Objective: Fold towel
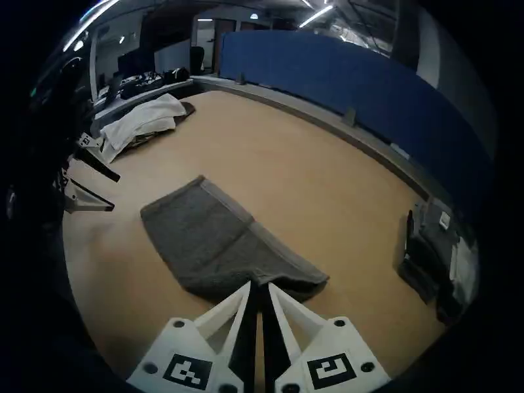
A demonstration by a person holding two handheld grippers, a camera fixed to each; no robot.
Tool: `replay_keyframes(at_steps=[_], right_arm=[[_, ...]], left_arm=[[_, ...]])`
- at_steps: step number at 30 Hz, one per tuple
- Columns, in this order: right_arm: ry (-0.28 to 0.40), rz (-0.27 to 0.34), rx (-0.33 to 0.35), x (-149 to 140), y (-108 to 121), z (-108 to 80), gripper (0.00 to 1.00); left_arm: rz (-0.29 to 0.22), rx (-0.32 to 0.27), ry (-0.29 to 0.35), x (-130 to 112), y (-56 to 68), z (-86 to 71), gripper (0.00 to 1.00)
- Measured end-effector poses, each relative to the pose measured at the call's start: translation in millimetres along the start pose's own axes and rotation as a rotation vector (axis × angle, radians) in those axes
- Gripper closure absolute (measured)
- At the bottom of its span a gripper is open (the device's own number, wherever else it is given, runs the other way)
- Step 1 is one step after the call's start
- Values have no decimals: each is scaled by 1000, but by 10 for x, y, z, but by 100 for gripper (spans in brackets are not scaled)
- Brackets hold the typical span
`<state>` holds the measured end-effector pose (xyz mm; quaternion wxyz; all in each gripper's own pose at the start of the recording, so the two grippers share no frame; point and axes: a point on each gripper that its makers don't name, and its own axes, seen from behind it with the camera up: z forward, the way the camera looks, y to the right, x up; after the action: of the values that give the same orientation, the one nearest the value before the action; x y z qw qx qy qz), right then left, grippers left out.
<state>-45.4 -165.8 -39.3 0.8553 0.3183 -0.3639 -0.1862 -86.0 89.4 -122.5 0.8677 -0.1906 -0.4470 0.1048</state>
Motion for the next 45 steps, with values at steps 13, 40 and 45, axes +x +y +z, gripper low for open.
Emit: replay_keyframes(at_steps=[13, 40, 45], right_arm=[[46, -67, 47, 492, -267, 187, 96], [44, -202, 243, 963, -1385, 776, 96], [8, -206, 302, 772, -1707, 970, 96]], left_arm=[[-15, 3, 7, -54, -71, -54, 15], [-72, 21, 31, -139, -178, -123, 15], [-72, 22, 28, -179, -169, -115, 15]])
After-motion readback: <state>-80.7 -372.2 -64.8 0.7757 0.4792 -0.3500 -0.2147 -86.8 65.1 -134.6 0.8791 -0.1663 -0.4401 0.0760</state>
